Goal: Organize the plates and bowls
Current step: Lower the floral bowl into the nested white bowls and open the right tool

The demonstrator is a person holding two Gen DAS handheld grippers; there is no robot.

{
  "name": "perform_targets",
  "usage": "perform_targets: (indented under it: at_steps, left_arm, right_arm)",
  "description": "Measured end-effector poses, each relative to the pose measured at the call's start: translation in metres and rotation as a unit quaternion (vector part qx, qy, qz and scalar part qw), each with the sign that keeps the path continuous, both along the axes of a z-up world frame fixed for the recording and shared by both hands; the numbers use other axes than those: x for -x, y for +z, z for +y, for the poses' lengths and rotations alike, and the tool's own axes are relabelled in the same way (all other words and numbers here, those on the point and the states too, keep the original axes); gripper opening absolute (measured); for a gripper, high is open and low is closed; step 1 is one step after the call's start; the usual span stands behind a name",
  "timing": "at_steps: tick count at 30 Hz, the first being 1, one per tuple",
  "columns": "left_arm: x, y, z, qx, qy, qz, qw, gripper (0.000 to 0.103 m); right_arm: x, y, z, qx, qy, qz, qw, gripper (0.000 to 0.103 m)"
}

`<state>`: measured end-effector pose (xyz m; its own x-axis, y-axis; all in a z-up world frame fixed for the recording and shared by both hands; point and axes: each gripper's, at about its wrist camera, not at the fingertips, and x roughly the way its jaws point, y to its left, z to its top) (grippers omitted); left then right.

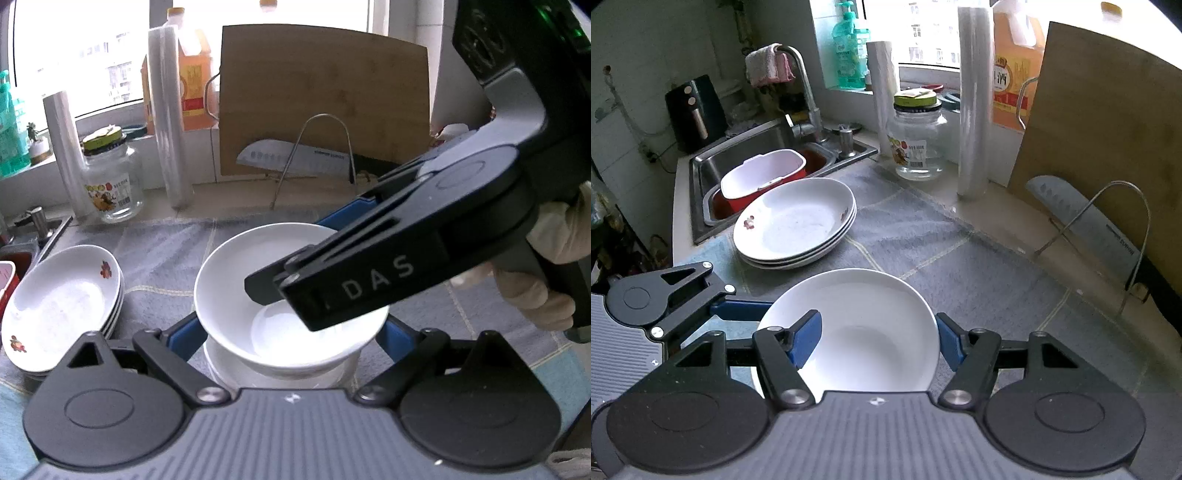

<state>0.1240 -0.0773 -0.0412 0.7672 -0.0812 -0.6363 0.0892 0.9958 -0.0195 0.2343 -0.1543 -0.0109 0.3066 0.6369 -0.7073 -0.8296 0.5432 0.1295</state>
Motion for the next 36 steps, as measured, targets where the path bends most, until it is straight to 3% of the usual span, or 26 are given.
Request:
perform_targets:
  at_steps: [36]
  left_arm:
    - [-0.004, -0.014, 0.003, -0.005, -0.006, 0.020, 0.9998, 0.096]
  right_arm:
    - [-0.003, -0.018, 0.010, 0.017, -0.001, 0.016, 1.000, 0.073]
